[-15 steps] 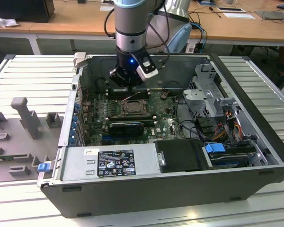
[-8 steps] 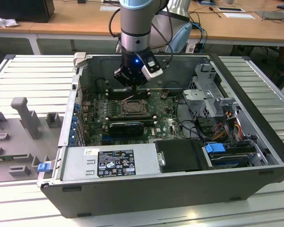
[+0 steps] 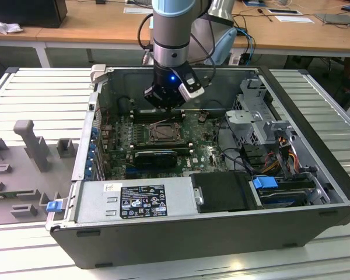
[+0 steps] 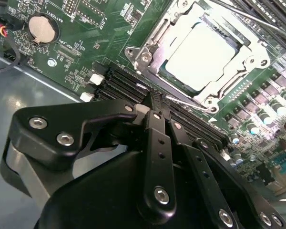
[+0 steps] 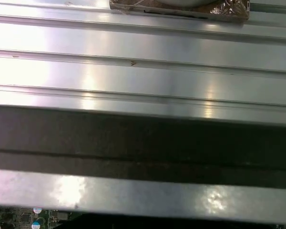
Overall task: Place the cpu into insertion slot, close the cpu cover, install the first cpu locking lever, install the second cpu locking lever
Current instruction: 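Install the first cpu locking lever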
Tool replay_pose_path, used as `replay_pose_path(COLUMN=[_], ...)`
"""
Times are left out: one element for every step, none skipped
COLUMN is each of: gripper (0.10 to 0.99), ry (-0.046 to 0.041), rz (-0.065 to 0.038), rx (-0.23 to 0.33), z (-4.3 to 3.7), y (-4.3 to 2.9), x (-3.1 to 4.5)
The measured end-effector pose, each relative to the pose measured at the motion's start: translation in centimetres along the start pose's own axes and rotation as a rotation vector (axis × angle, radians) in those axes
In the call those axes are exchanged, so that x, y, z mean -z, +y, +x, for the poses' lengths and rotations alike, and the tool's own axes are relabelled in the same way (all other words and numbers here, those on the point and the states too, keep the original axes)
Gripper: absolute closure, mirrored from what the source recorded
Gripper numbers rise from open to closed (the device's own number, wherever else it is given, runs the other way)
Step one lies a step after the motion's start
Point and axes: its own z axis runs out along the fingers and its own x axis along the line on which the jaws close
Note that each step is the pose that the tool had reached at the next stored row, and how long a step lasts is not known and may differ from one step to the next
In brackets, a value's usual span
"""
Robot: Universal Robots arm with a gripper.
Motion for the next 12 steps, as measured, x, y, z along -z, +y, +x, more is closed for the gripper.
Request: replay_pose_path(gripper=[0.98,0.98,0.98,0.98,0.98,0.98,0.98,0.98,0.98,0.98,0.98,0.98], ry=[0.0002,0.0004,0.0006,0.0006,0.0006,0.0006,0.0007,0.001,0.0009,0.0009,0.0012,0.0013], rz=[0.0,0.0,0.0,0.0,0.0,0.0,0.0,0.001,0.001,0.002,0.004,0.007], rx=[0.003,0.005,0.007,0.007,0.009,0.009,0.01,0.01,0.01,0.01,0.01,0.01], z=[-0.06,-0.14,-0.18,-0.21,-0.23,-0.24,-0.25,-0.28,-0.3,-0.32,-0.32,-0.32], y=[-0.01,-0.02,-0.03,-0.04,-0.06,-0.07,-0.09,-0.1,-0.1,-0.11,-0.11,-0.11], x=[-0.17,-0.35,-0.44,-0.52,-0.74,-0.92,-1.07,-1.17,-1.2,-1.24,-1.26,-1.27])
